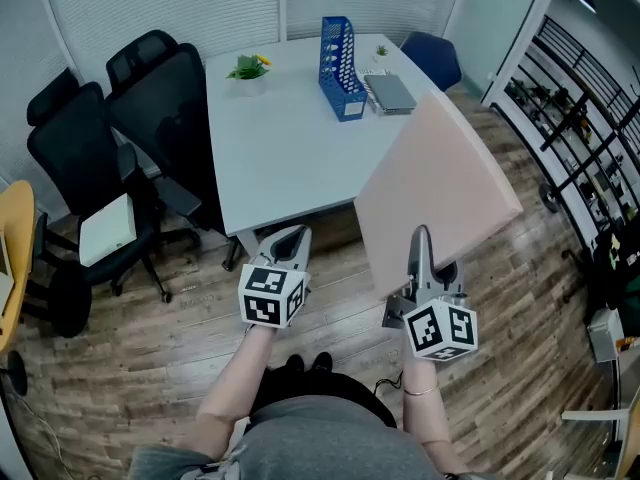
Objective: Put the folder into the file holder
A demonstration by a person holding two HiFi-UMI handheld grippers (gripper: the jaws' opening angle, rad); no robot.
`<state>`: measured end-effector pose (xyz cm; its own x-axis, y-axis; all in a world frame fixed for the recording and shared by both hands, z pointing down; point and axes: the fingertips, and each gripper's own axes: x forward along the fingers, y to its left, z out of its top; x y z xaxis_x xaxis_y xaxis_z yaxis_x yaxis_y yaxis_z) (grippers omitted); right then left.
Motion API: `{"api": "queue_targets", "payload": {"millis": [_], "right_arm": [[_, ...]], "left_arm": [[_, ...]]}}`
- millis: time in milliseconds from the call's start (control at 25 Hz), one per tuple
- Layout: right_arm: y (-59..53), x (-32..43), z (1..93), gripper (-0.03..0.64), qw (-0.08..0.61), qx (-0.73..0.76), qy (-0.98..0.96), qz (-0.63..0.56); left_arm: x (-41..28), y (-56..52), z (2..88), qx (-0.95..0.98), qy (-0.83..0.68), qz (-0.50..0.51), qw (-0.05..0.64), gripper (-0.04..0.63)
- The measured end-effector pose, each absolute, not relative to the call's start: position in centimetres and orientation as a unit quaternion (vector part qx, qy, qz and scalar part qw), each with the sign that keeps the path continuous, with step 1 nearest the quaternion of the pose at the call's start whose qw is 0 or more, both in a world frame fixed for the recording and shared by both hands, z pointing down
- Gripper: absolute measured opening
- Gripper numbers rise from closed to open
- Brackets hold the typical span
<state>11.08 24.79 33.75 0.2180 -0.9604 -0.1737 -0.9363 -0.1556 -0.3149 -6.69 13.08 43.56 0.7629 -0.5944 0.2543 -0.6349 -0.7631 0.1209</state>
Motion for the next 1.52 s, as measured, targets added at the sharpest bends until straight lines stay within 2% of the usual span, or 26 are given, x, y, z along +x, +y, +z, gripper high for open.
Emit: {"api": "queue_targets", "payload": {"millis": [560, 1160, 1520], "right_arm": [[19.9, 13.4, 29.3, 0.164, 0.191, -0.747, 0.636, 0.025], [3.3, 17.1, 27.6, 0.164, 0.182, -0.752, 0.631, 0.046], [-4.4, 18.9, 25.5, 0.164, 0.183, -0.755, 0.626, 0.066]], "left_arm": [[-6.0, 9.4, 42.3, 0.927, -0.355, 0.09, 0.087, 0.025], [-1.4, -7.0, 42.7, 0.93, -0.341, 0.076, 0.111, 0.025], [0.6, -13.3, 42.6, 0.939, -0.313, 0.076, 0.118, 0.025]]}}
